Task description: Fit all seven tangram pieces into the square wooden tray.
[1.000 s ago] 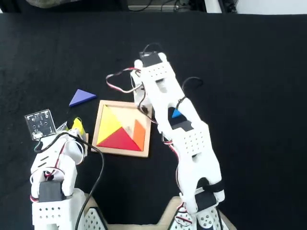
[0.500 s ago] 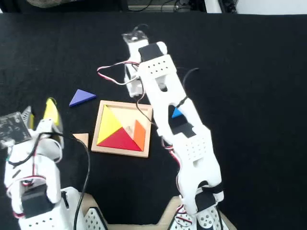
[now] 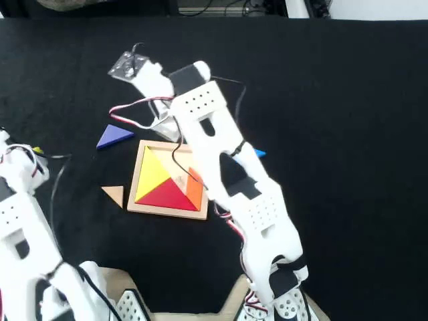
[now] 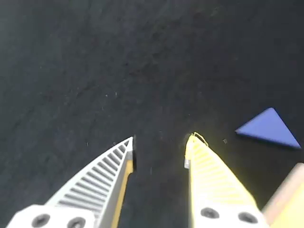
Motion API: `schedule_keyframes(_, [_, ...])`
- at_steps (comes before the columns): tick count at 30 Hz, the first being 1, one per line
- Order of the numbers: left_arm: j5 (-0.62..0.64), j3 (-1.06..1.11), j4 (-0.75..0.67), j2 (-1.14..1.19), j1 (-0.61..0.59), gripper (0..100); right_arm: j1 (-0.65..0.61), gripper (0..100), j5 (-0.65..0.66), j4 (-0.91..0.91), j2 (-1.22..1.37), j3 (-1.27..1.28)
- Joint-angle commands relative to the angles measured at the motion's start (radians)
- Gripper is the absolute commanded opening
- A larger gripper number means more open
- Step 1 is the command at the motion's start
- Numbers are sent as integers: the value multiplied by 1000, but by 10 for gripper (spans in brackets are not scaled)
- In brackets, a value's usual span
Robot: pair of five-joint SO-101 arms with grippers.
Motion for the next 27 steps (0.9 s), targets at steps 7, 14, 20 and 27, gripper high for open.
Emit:
schedule_keyframes(7, [-72,-147,-281,376,341,188,199,170,-75,86,-229,-220])
schedule_keyframes(14, [247,-443,-160,744,418,189,361,170,-172,78,-340,12])
schedule_keyframes(20, [417,-553,-92,844,371,189,396,170,-230,-14,-341,272])
schedule_keyframes(27, [422,-449,-117,772,432,185,397,170,-319,-252,-343,532])
